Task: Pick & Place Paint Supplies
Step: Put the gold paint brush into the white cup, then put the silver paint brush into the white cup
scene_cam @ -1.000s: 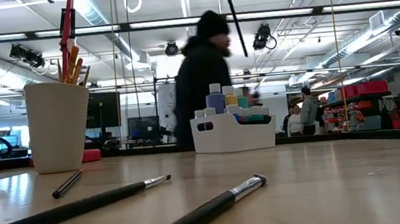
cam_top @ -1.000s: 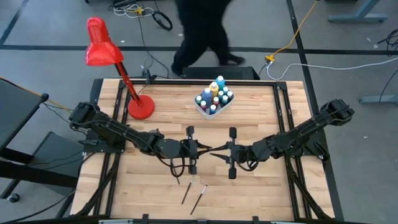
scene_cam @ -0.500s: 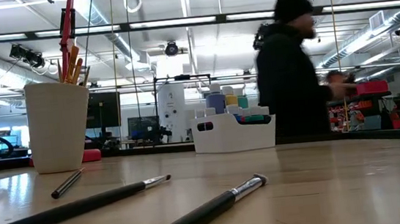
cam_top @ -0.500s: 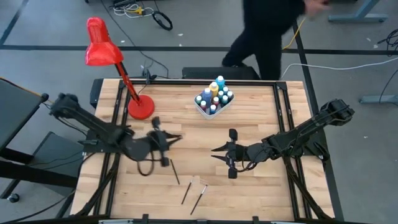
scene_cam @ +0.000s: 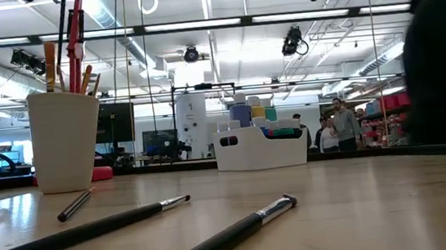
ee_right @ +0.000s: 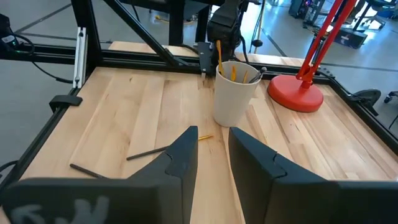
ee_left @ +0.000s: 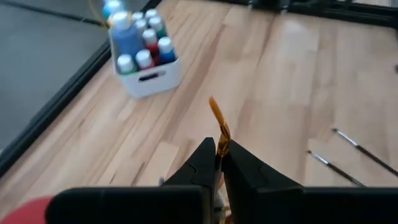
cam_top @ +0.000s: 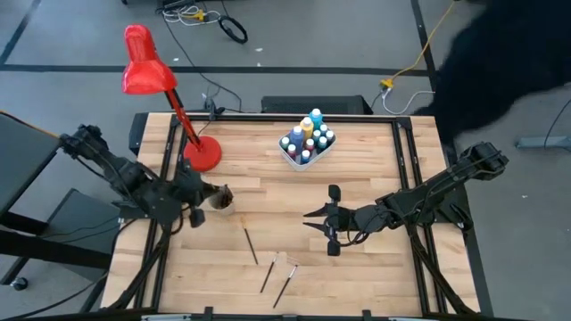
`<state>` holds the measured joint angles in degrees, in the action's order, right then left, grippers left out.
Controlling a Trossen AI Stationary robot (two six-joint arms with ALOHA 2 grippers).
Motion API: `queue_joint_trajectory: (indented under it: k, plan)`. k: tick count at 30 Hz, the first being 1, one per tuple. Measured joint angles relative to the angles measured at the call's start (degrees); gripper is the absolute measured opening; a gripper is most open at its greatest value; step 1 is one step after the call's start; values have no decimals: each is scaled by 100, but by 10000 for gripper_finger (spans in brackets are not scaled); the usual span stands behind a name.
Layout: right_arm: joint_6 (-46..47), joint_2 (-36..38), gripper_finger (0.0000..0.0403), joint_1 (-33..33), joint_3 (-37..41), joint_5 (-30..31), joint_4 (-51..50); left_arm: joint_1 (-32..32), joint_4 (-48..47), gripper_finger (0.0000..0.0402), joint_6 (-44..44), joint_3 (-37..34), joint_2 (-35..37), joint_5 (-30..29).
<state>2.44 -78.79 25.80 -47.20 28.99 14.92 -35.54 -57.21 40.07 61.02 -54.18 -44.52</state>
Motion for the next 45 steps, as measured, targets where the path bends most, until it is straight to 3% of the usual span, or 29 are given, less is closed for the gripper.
queue_joint_trajectory:
  k: [8,14,28,38,45]
  plan:
    - [1,1,96,0,0,-2,0,-3,370,23,757,-1200,-57,-342]
    - [2,1,96,0,0,-2,2,5,621,51,1654,-1895,-67,-347]
    - [-11,1,96,-11,0,2,52,5,875,77,1696,-2158,-67,-242]
    - [-1,-15,96,-11,0,-465,242,5,1946,54,340,-1823,-65,-741]
    - [-160,-87,129,-11,0,-750,443,5,3623,53,-1408,-1592,-63,-807]
